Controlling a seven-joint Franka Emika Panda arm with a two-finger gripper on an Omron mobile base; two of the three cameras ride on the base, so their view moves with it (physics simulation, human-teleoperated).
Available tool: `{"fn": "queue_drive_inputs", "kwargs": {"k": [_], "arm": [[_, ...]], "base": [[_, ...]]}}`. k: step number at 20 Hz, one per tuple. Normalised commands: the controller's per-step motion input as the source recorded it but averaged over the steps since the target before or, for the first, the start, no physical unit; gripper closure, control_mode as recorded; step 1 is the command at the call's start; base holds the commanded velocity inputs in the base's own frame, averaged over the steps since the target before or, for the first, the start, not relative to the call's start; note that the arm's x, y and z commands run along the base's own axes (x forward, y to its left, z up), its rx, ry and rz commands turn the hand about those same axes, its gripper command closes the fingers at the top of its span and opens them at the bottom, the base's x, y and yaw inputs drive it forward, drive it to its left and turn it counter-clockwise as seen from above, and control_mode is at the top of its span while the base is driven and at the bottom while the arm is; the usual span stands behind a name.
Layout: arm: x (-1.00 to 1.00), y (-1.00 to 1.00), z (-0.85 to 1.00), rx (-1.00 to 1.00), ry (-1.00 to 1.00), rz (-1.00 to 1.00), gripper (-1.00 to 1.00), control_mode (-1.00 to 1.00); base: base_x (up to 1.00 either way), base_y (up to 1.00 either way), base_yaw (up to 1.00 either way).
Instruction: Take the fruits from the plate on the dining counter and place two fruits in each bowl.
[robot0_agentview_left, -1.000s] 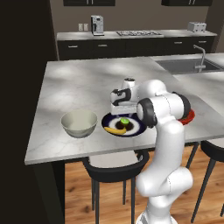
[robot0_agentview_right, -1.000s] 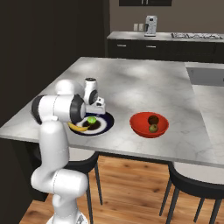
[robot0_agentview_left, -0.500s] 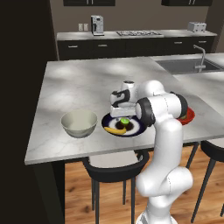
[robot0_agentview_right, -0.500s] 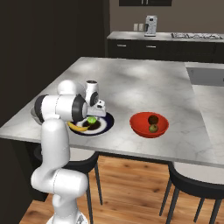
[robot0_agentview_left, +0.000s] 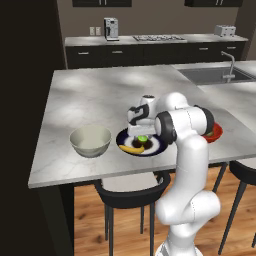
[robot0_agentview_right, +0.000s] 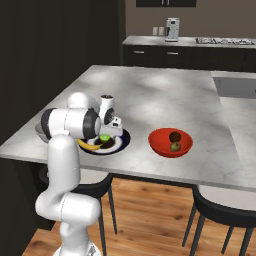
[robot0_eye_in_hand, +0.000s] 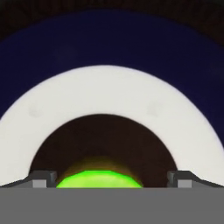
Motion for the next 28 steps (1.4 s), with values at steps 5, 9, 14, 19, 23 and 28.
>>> {"fn": "queue_drive_inputs", "kwargs": {"k": [5,9,14,19,23,28], "arm": [[-0.03,0.08,-0.14,0.0,0.0,0.02,-1.0,-1.0],[0.0,0.01,-0.01,0.0,0.0,0.0,-1.0,-1.0],[-0.06,0.0,0.0,0.0,0.0,-0.01,-1.0,-1.0],[-0.11,0.09,0.0,0.0,0.0,-0.04,1.0,-1.0],[0.0,0.01,0.01,-0.01,0.0,-0.05,1.0,-1.0],[-0.08,0.15,0.55,-0.03,-0.03,-0.02,1.0,-1.0]], "base": [[0.0,0.0,0.0],[0.0,0.0,0.0],[0.0,0.0,0.0],[0.0,0.0,0.0],[0.0,0.0,0.0],[0.0,0.0,0.0]]}}
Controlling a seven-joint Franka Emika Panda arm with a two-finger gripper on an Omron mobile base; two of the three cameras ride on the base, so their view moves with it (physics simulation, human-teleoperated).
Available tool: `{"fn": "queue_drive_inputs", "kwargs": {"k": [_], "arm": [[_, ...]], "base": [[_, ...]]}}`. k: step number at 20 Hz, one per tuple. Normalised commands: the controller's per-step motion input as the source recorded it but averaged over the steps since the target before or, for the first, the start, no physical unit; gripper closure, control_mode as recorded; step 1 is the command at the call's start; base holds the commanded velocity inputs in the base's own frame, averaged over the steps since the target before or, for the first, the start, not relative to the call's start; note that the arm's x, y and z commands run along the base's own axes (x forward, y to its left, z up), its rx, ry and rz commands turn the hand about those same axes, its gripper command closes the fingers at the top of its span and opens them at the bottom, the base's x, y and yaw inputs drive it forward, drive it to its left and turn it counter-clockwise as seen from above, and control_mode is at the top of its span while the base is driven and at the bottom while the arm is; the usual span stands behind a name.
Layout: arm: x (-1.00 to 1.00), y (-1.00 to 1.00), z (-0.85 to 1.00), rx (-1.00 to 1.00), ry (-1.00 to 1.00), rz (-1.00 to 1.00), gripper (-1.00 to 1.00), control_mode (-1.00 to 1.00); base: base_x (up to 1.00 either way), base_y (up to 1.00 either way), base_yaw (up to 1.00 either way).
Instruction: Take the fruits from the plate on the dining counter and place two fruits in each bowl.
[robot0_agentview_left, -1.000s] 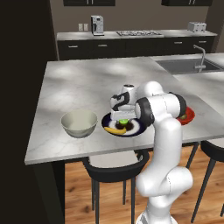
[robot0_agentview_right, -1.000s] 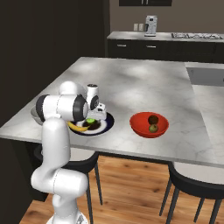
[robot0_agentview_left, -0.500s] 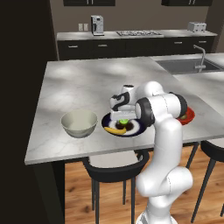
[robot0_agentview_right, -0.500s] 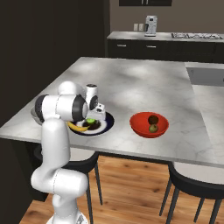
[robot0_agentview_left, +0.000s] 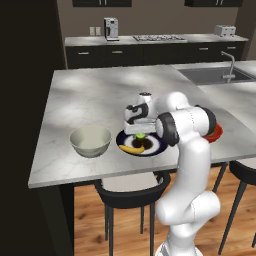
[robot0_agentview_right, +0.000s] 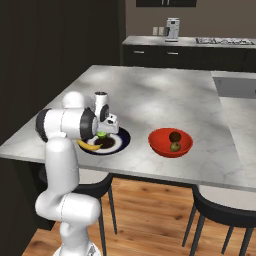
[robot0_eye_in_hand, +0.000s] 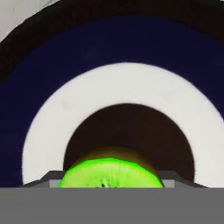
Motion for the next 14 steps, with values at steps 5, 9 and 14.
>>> {"fn": "queue_drive_inputs", "kwargs": {"k": [5,9,14], "arm": [[-0.22,0.41,0.9,0.0,-0.23,0.14,1.0,-1.0],[-0.34,0.62,0.84,0.0,-0.1,0.12,1.0,-1.0],[-0.39,0.96,0.39,0.0,-0.01,0.21,1.0,-1.0]], "base": [[0.0,0.0,0.0],[0.0,0.0,0.0],[0.0,0.0,0.0]]}}
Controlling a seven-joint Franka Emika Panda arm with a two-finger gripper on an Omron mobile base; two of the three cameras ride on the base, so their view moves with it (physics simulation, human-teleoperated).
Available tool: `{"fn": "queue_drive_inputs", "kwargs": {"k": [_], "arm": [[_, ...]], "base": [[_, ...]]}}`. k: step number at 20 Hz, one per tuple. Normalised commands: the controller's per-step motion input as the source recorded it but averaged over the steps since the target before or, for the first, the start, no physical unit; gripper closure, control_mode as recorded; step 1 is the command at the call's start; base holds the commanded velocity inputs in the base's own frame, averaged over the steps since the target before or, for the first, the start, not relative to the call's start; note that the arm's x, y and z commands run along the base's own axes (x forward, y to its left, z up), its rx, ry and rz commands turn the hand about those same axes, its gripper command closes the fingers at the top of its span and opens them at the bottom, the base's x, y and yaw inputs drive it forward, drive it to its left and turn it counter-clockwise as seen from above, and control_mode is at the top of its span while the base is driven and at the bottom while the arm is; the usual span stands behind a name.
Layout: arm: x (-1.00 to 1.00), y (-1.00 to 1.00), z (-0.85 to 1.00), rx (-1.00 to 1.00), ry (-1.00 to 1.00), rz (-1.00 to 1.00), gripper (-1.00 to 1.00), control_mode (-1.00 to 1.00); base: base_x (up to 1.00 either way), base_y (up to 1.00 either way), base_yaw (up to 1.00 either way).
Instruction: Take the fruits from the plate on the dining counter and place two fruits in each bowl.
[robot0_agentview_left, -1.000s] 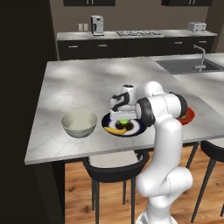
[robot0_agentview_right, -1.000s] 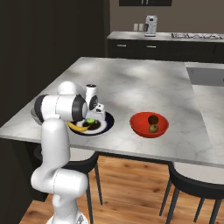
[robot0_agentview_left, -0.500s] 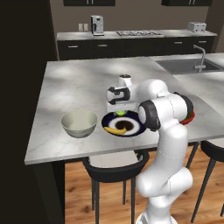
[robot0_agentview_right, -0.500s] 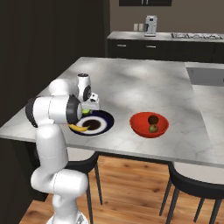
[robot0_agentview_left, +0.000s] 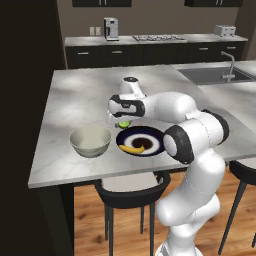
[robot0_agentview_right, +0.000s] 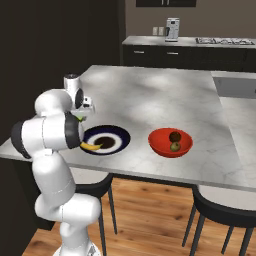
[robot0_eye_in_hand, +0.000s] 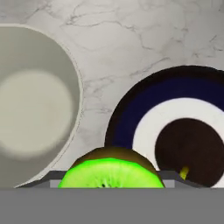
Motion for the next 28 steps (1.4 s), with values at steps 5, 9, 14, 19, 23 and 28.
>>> {"fn": "queue_drive_inputs", "kwargs": {"k": [5,9,14,19,23,28], "arm": [[-0.32,0.95,0.15,0.0,-0.03,0.28,1.0,-1.0],[0.01,0.72,-0.11,-0.01,0.0,0.19,1.0,-1.0],[0.09,0.21,-0.43,-0.06,0.1,0.05,1.0,-1.0],[0.0,0.2,-0.37,-0.08,0.07,0.04,1.0,-1.0],[0.0,0.22,-0.19,-0.09,0.03,0.02,1.0,-1.0],[0.0,0.12,0.0,-0.01,0.0,0.0,-1.0,-1.0]], "base": [[0.0,0.0,0.0],[0.0,0.0,0.0],[0.0,0.0,0.0],[0.0,0.0,0.0],[0.0,0.0,0.0],[0.0,0.0,0.0]]}}
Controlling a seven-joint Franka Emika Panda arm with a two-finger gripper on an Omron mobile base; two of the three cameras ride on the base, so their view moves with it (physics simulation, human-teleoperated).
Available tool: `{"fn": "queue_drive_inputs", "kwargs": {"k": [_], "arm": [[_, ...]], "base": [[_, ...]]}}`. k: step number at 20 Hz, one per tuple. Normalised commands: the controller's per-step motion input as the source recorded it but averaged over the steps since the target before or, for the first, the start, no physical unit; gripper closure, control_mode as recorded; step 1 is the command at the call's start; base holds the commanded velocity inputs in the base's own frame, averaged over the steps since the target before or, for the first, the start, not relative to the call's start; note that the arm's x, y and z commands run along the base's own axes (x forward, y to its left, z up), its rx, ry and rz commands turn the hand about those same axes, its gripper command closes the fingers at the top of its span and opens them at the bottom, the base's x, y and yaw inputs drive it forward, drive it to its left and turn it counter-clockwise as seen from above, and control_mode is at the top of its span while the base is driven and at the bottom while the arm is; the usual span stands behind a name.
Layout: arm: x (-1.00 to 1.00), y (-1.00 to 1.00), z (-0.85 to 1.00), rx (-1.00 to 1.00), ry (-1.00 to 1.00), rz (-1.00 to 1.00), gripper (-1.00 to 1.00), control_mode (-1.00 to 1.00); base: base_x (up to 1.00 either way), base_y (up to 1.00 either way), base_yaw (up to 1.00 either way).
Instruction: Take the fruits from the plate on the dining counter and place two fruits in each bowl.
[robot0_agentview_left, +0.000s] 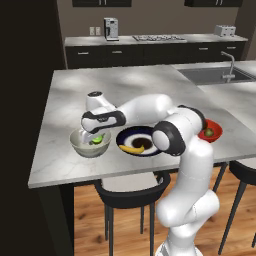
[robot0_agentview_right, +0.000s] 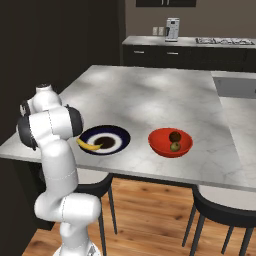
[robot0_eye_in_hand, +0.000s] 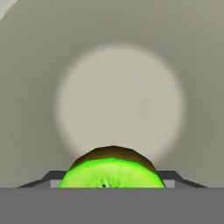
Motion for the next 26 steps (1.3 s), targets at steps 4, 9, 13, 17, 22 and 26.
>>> {"fn": "queue_drive_inputs", "kwargs": {"k": [4,9,13,17,22,26], "arm": [[0.0,0.2,0.0,0.0,0.01,0.0,-1.0,-1.0],[0.0,0.03,0.0,0.0,0.0,0.0,-1.0,-1.0],[0.0,-0.11,-0.01,-0.01,0.0,-0.01,-1.0,-1.0],[-0.4,-0.36,0.3,0.0,-0.08,0.0,-1.0,-1.0],[-0.53,-0.6,0.82,0.0,-0.21,0.0,-1.0,-1.0],[-0.03,-1.0,0.15,0.0,-0.03,-0.15,-1.0,-1.0]], "base": [[0.0,0.0,0.0],[0.0,0.0,0.0],[0.0,0.0,0.0],[0.0,0.0,0.0],[0.0,0.0,0.0],[0.0,0.0,0.0]]}}
